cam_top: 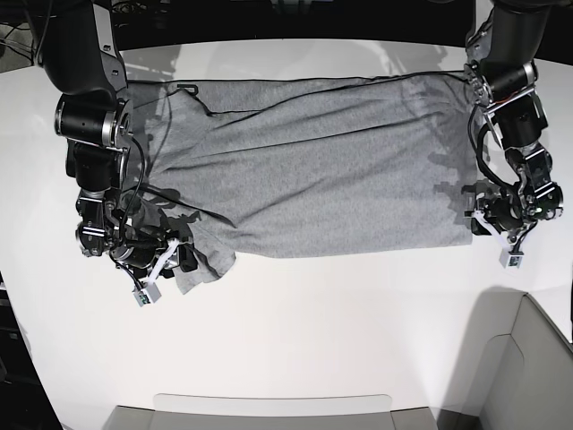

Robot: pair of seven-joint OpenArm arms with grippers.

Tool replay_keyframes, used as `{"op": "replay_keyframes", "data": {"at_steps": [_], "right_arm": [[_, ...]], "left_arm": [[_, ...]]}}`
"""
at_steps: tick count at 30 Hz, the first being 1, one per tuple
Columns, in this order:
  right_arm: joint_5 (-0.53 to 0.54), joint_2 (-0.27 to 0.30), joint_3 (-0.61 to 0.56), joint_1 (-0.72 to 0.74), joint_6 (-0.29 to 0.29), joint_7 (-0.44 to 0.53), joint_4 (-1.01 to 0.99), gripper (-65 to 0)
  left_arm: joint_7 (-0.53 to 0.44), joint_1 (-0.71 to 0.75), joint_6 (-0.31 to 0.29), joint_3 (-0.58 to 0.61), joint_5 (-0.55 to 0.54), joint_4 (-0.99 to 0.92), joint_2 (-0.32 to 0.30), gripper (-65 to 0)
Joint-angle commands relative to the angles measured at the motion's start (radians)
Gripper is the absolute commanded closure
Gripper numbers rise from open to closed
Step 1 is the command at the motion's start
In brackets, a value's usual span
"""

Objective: Fold the T-shirt properly
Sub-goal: 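Move the left gripper to the opposite hem corner and grasp it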

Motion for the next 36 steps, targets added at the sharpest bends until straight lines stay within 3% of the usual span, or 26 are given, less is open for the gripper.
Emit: {"op": "replay_keyframes", "data": {"at_steps": [1, 26, 36], "right_arm": [[-0.076, 0.012, -0.007, -0.004, -0.007, -0.108, -0.012, -29.1], [-0.076, 0.011, -0.008, -0.005, -0.007, -0.108, -0.012, -29.1], [-0.076, 0.011, -0.008, -0.005, -0.007, -0.106, -0.012, -29.1]], "left_arm": [[-0.009, -0.03, -0.001, 0.001, -0.013, 0.015, -0.016, -26.3], [0.024, -0.049, -0.001, -0.006, -0.019, 0.022, 0.042, -26.3], [0.12, -0.073, -0.001, 0.0, -0.017, 0.111, 0.045, -26.3]]}}
